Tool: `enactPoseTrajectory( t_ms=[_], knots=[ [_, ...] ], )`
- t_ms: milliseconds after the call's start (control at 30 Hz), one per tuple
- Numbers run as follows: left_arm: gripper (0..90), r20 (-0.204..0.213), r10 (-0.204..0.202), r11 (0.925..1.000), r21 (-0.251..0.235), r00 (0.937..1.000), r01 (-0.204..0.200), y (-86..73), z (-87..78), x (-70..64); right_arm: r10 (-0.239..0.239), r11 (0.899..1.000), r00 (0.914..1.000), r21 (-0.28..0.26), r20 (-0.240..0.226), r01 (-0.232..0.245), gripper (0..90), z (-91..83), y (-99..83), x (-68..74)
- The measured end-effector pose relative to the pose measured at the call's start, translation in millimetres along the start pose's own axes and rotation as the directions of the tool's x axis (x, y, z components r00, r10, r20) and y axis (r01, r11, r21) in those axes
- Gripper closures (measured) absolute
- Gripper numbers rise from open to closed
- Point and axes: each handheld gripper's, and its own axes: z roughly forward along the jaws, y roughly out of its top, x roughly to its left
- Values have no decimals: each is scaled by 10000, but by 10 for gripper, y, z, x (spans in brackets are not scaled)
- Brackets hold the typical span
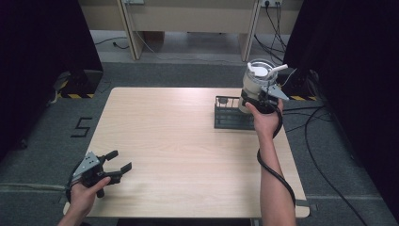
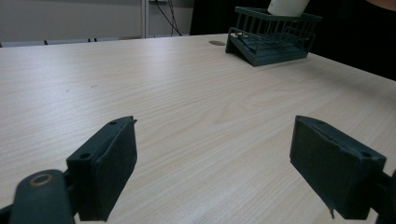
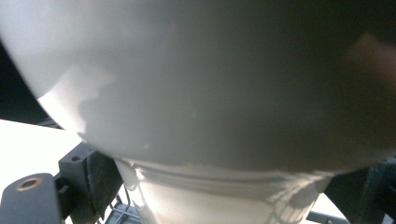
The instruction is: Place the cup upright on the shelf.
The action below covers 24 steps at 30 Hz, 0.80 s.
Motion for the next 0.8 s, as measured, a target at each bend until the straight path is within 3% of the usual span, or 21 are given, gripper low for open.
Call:
enactPoseTrajectory(
  t_ms=[200, 800],
  knots=[
    [144, 10, 6, 10000, 29, 10000, -6, -1, 4, 0, -156, 9999, 9999, 47, 19, 156, 114, -4, -13, 9],
    [145, -1, 6, 10000, -23, 10000, -6, 1, -6, 4, 67, 9993, 10000, 365, 5, -67, 115, 71, -116, 24]
  ],
)
